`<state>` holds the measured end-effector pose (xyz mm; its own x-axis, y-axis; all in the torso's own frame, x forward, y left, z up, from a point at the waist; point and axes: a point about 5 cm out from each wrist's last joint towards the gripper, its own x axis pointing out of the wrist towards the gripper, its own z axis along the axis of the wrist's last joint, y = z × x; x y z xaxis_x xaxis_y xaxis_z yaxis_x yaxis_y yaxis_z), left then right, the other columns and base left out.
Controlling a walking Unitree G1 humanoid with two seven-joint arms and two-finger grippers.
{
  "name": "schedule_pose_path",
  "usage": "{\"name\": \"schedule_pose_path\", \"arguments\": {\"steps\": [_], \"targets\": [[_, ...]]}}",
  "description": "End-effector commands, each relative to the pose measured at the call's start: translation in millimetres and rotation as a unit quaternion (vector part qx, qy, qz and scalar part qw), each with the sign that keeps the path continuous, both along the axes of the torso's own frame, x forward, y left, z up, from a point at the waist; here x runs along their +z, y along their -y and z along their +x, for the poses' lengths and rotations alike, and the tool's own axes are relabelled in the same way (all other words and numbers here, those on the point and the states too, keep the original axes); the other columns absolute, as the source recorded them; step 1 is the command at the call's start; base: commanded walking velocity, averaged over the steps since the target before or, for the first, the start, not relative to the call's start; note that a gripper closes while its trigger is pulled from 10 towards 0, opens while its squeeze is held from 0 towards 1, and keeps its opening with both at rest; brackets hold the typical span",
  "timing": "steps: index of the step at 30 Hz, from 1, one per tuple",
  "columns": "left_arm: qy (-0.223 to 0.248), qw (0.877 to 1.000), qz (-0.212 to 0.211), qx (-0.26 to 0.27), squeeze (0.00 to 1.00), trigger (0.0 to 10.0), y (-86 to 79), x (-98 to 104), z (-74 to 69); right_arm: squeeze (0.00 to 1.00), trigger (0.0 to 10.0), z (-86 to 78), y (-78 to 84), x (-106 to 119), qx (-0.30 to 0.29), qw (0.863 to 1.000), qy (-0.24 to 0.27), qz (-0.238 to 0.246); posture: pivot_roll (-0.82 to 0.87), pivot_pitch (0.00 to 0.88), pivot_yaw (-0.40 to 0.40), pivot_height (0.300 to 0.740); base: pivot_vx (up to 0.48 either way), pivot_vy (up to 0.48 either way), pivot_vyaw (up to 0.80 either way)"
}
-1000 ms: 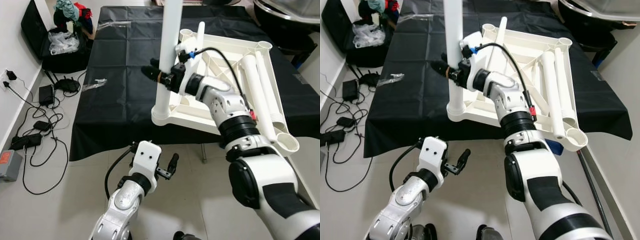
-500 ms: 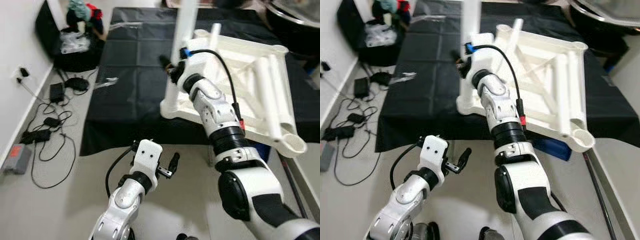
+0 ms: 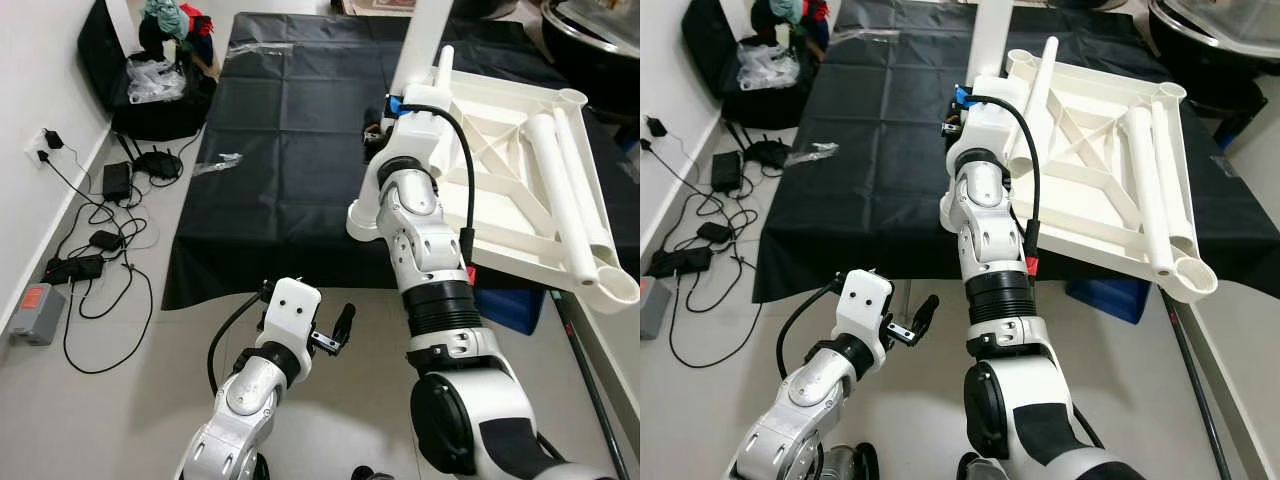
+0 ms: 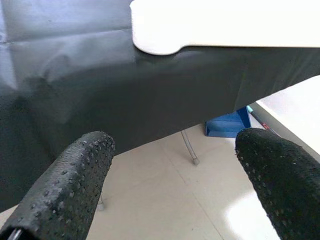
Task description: Building children table
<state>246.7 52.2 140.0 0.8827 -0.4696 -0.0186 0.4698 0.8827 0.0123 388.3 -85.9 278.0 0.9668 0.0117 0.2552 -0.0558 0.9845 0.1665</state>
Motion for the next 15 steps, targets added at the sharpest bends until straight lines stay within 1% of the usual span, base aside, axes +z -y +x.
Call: {"name": "schedule_pose_path", "arguments": {"steps": [1,2,5,6,7,8,10,11,12,14,15], "targets": [[-0.015,1.000,0.008,-0.003,0.00,10.0,0.1,-7.0,-2.3,1.00,10.0,-2.3,-10.3,-1.5,0.059,0.998,0.017,0.001,0.12,0.201,-0.061,0.740,0.000,0.000,0.00],[-0.015,1.000,0.009,-0.004,0.00,10.0,0.1,-8.0,-3.2,0.00,10.0,-4.6,-19.1,0.6,0.125,0.992,0.032,-0.015,0.13,0.195,-0.059,0.740,0.000,0.000,0.00],[-0.015,1.000,0.009,-0.004,0.00,10.0,0.1,-8.0,-3.2,0.00,10.0,-4.6,-19.1,0.6,0.125,0.992,0.032,-0.015,0.13,0.195,-0.059,0.740,0.000,0.000,0.00],[-0.015,1.000,0.010,-0.005,0.00,10.0,0.5,-8.6,-3.9,0.00,10.0,-7.3,-22.9,0.6,0.179,0.983,0.033,-0.023,0.13,0.187,-0.064,0.740,0.000,0.000,0.00],[-0.015,1.000,0.010,-0.005,0.00,10.0,0.5,-8.6,-3.9,0.00,10.0,-7.3,-22.9,0.6,0.179,0.983,0.033,-0.023,0.13,0.187,-0.064,0.740,0.000,0.000,0.00],[-0.010,1.000,0.007,-0.006,0.00,10.0,0.8,-8.3,-5.7,0.00,10.0,-16.7,-24.7,-5.2,0.324,0.945,0.009,-0.056,0.12,0.170,-0.064,0.740,0.000,0.000,0.00],[-0.010,1.000,0.007,-0.006,0.00,10.0,0.8,-8.3,-5.7,0.00,10.0,-16.7,-24.7,-5.2,0.324,0.945,0.009,-0.056,0.12,0.170,-0.064,0.740,0.000,0.000,0.00],[-0.008,1.000,0.005,-0.006,0.00,10.0,0.8,-8.1,-6.6,0.00,10.0,-19.8,-18.4,-11.1,0.383,0.919,-0.005,-0.094,0.13,0.165,-0.064,0.740,0.000,0.000,0.00],[-0.007,1.000,0.005,-0.006,0.00,10.0,0.8,-8.2,-7.5,0.00,10.0,-20.9,-9.4,-17.0,0.428,0.894,-0.024,-0.127,0.13,0.161,-0.064,0.740,0.000,0.000,0.00],[-0.007,1.000,0.005,-0.006,0.00,10.0,0.8,-8.2,-7.5,0.00,10.0,-20.9,-9.4,-17.0,0.428,0.894,-0.024,-0.127,0.13,0.161,-0.064,0.740,0.000,0.000,0.00],[-0.007,1.000,0.005,-0.007,0.00,10.0,0.9,-8.3,-8.1,0.00,10.0,-19.1,-0.6,-19.0,0.451,0.879,-0.034,-0.152,0.13,0.159,-0.064,0.740,0.000,0.000,0.00]]}}
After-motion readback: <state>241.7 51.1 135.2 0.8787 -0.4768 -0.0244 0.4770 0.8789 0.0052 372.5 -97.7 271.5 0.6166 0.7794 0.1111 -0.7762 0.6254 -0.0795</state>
